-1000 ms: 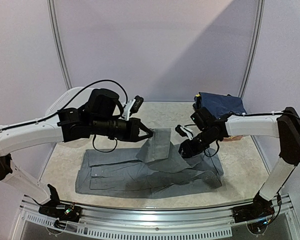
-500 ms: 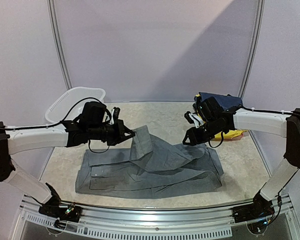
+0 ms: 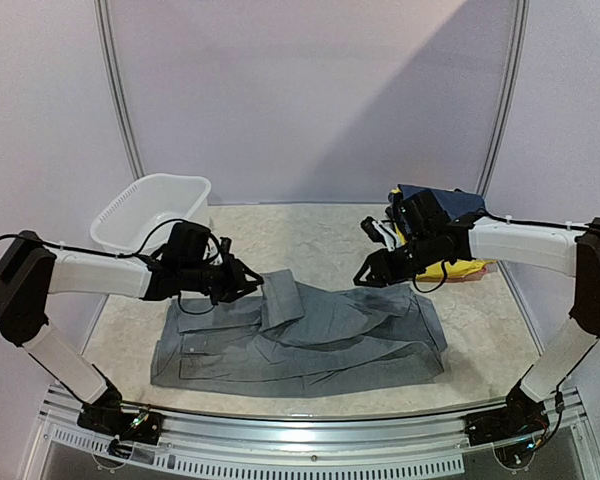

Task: Fold and stack the mixed laundry pile
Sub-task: Adjust the 1/3-folded shirt at the center of the board.

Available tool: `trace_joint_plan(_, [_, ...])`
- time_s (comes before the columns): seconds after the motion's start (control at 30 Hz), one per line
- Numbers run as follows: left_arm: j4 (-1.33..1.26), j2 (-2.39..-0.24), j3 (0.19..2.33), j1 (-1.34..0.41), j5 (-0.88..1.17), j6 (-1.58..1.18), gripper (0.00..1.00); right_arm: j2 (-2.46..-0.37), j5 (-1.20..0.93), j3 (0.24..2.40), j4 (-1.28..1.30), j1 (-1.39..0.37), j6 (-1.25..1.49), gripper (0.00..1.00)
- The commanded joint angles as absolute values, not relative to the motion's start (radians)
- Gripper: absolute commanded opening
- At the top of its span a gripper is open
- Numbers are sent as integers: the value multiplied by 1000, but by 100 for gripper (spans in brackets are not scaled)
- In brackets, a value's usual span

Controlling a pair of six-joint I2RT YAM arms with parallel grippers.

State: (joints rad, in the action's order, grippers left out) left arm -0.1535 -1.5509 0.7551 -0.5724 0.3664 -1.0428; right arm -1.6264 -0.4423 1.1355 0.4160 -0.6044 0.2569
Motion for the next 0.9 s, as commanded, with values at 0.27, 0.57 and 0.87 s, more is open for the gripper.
trace_joint_plan(0.27, [420,-1465,991,-791,-360,-476,68,-1637,-505,1134,355,-642,236,47])
trace_joint_plan(0.57, [771,-1898,1447,-962,-430,-221,67,-1630,-430,1106,334,-642,258,48])
trace_joint_plan(0.87, [852,-2056,1574,-1004,-438,-193,66,-1599,-414,1044,315,-640,282,49])
